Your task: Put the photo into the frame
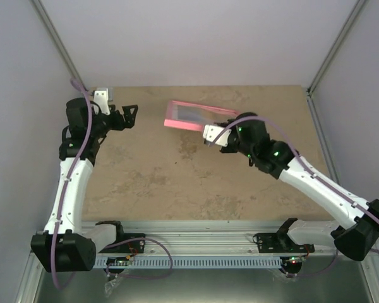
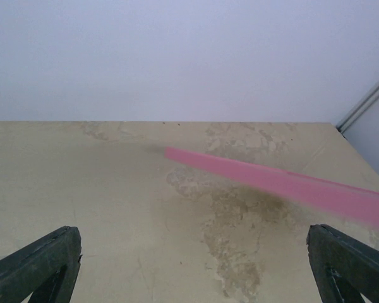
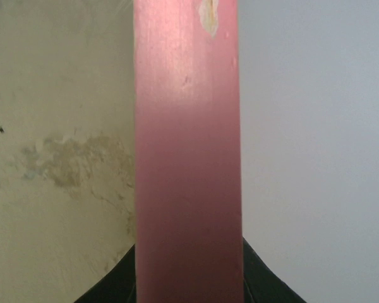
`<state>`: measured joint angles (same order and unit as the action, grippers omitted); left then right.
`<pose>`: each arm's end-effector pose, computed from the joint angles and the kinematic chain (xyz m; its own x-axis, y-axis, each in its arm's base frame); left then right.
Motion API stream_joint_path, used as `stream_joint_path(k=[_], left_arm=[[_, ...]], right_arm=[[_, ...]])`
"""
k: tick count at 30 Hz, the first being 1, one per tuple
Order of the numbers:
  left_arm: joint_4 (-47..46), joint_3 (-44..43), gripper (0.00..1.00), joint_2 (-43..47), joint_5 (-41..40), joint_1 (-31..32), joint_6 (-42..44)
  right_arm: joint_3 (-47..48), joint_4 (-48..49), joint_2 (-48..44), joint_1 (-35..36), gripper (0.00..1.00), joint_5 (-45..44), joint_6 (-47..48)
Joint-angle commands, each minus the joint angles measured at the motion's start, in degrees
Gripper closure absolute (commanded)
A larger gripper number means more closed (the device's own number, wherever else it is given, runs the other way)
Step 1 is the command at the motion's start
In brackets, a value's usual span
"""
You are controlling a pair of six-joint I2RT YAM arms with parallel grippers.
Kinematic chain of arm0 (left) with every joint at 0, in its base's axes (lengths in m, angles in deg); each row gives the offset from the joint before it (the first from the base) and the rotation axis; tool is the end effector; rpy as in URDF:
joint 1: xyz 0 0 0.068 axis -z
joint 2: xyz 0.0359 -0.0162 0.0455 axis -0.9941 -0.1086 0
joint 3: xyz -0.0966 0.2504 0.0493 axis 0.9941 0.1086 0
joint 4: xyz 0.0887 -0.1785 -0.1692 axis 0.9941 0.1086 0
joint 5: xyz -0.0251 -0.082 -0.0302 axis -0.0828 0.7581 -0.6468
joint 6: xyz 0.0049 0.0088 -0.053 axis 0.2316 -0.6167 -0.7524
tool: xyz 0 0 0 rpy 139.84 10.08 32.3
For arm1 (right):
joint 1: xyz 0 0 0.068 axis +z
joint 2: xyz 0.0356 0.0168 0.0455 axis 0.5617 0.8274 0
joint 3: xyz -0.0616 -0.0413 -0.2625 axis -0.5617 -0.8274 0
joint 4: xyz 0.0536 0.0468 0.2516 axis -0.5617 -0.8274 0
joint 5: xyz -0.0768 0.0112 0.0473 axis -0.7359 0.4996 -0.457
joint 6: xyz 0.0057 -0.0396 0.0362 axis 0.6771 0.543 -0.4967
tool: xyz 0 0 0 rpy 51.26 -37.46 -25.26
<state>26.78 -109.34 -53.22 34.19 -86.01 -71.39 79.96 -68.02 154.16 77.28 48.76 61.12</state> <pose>0.2490 -0.0051 0.3748 -0.3923 -0.1370 -0.9096 0.3077 0.9123 -0.2701 0.2050 0.1858 0.3667 0.2390 -0.7923 -0.5614 -0.6252 0.3167 -0.7133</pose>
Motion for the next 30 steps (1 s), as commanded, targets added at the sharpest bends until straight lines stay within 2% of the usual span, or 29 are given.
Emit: stream_joint_path(k=[1,5,6,12,14,19,23,30], left_arm=[[-2.24,1.27,0.0,1.41,1.97,-0.59,-1.18],[-2.54,1.54,0.01,0.42,2.89,-0.64,-1.32],[-2.56,1.4,0.0,0.02,3.03,-0.65,-1.31],[-2.56,0.73,0.01,-1.88,3.76,-0.62,-1.12],[-2.71,0.86,0.01,-2.45,3.77,-0.65,-0.98],[-3.21,1.16,0.01,-3.95,4.06,-0.59,-0.76],[-4.1,1.6,0.0,-5.22,5.04,-0.62,-1.05],[-4.28,1.65,0.01,-7.4,5.36,-0.62,-0.59]], right_arm=[[-7.4,15.75,-1.61,3.91,0.99,-12.94,5.99],[-14.05,19.94,-0.52,8.02,0.99,-15.45,8.24],[-15.06,20.44,0.0,8.94,0.96,-16.09,8.73],[-23.19,28.05,1.7,12.76,0.58,-17.36,9.67],[-25.86,29.6,2.24,13.61,0.49,-16.86,8.65],[-32.34,34.91,5.0,15.55,0.42,-16.13,5.84],[-36.36,41.0,9.22,16.65,0.4,-15.33,4.61],[-35.91,41.34,16.13,16.76,0.35,-11.68,-0.39]])
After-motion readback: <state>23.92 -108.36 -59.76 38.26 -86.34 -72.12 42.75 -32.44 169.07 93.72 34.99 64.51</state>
